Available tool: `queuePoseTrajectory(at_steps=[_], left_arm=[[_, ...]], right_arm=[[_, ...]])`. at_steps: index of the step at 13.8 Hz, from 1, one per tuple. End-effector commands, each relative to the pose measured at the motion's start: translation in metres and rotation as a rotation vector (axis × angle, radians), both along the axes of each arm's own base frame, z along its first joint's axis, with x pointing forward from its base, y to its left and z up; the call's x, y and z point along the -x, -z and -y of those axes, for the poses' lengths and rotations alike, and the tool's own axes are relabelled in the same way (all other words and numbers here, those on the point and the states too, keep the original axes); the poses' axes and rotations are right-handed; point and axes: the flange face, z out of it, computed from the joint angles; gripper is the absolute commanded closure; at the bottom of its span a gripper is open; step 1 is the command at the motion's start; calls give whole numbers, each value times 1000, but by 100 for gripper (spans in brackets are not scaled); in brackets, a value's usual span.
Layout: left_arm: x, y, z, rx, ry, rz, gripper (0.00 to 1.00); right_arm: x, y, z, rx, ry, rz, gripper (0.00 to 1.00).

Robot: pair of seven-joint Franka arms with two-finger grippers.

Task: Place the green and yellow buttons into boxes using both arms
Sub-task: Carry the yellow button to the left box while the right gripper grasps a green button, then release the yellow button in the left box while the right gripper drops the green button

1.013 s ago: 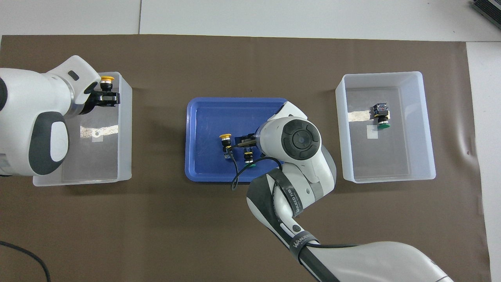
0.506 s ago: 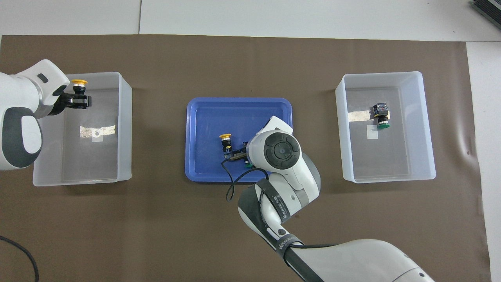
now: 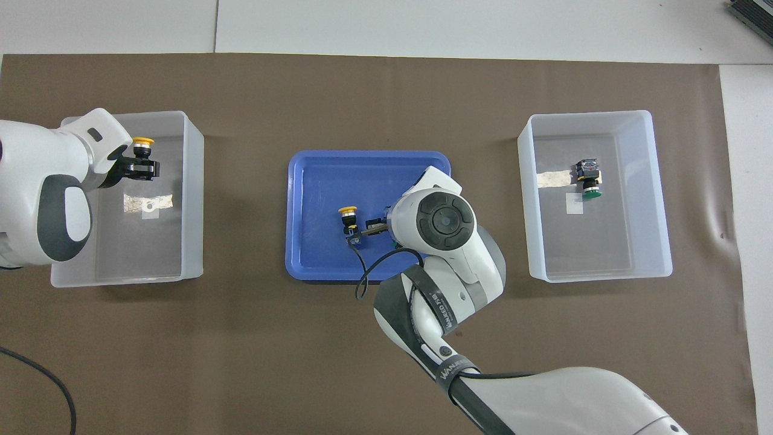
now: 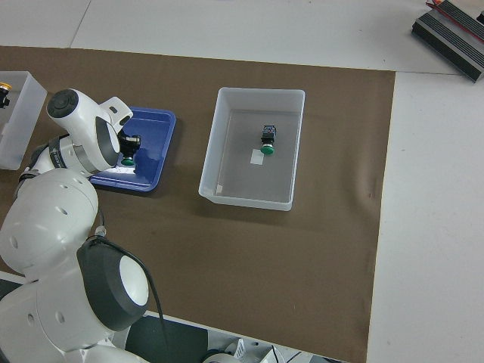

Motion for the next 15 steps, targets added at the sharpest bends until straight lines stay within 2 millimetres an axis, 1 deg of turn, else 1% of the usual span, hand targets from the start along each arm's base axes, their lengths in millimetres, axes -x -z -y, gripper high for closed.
queuePoseTrajectory(at_steps=[1,2,3,4,5,6,7,8,9,10,11,13,14,15], left_arm=[[-4,20,8,11,18,16,100],[-4,24,9,11,19,11,100],[-4,27,17,12,30,7,100],[-4,28,19,13,32,7,100],[-4,33,19,11,33,4,100],[-6,38,20,11,33,8,100],[-8,40,19,9,32,26,100],[-10,44,18,8,30,39,97],[-13,51,18,6,32,54,81],[-13,52,20,5,36,65,44],[-14,52,19,2,39,70,0],[-15,48,10,0,28,70,0],[-16,47,9,0,25,73,0],[-16,43,8,0,22,77,0]], right_arm=[[-24,-70,63,18,-10,16,100],[-33,-84,94,28,-27,25,100],[-42,-95,124,36,-43,36,100],[-50,-102,157,48,-67,45,100],[-56,-103,187,64,-99,43,100],[-59,-99,211,80,-139,35,100],[-60,-94,238,91,-168,29,100],[-57,-86,262,104,-206,20,100],[-51,-73,285,115,-261,4,100],[-46,-58,302,124,-315,-14,100],[-42,-47,314,130,-349,-15,100],[-28,-19,320,130,-378,-40,100],[-21,-5,321,132,-409,-47,99],[-15,7,327,136,-417,-39,95]])
